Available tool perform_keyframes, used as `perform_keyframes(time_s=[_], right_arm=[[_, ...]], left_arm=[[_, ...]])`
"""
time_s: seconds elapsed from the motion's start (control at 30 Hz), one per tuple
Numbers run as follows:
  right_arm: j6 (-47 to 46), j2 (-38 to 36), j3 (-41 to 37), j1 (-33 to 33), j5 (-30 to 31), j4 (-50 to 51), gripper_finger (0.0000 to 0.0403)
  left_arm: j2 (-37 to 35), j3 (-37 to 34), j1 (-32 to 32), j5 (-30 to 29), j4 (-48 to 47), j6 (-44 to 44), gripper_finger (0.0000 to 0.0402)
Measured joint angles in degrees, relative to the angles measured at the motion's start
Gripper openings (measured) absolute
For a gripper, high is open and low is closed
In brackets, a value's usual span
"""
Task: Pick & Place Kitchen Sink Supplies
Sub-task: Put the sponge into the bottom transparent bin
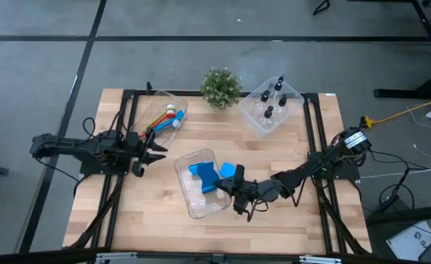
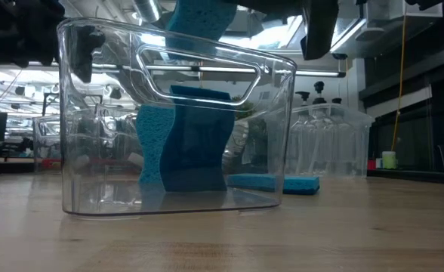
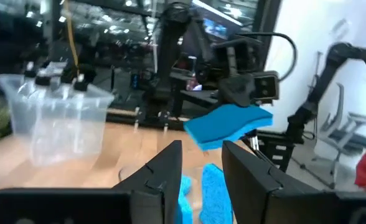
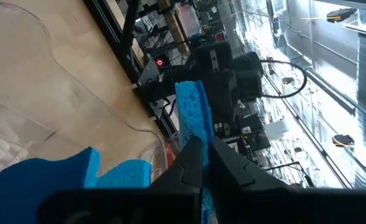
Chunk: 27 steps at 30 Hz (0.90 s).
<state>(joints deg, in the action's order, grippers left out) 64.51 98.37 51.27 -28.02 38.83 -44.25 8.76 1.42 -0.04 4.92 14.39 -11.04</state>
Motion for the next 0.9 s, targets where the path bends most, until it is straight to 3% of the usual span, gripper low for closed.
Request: perform_keyframes(time_s=[0.17, 0.37, 0.53, 0.7, 0.9], right_arm=[[-0.2, 0.0, 0.0, 0.3, 0.0, 0.0, 0.0014], [-1.5, 0.0, 0.0, 0.9, 0.0, 0.0, 0.0014], [-1.6, 0.0, 0.0, 0.9, 0.0, 0.0, 0.0014], [-2.9, -0.1, 0.0, 0.9, 0.0, 0.0, 0.0014], [-3.0, -0.1, 0.0, 0.9, 0.0, 0.0, 0.0014]], left_arm=[[8.5, 0.8, -5.4, -3.5, 8.0, 6.8, 0.0092], [22.5, 8.3, -14.0, -12.5, 7.9, 17.1, 0.0064], [33.7, 18.3, -20.0, -18.3, 2.3, 26.5, 0.0042], [41.3, 27.3, -23.8, -28.1, -6.5, 28.9, 0.0040], [50.6, 33.2, -26.7, -30.5, -7.4, 33.7, 0.0044]])
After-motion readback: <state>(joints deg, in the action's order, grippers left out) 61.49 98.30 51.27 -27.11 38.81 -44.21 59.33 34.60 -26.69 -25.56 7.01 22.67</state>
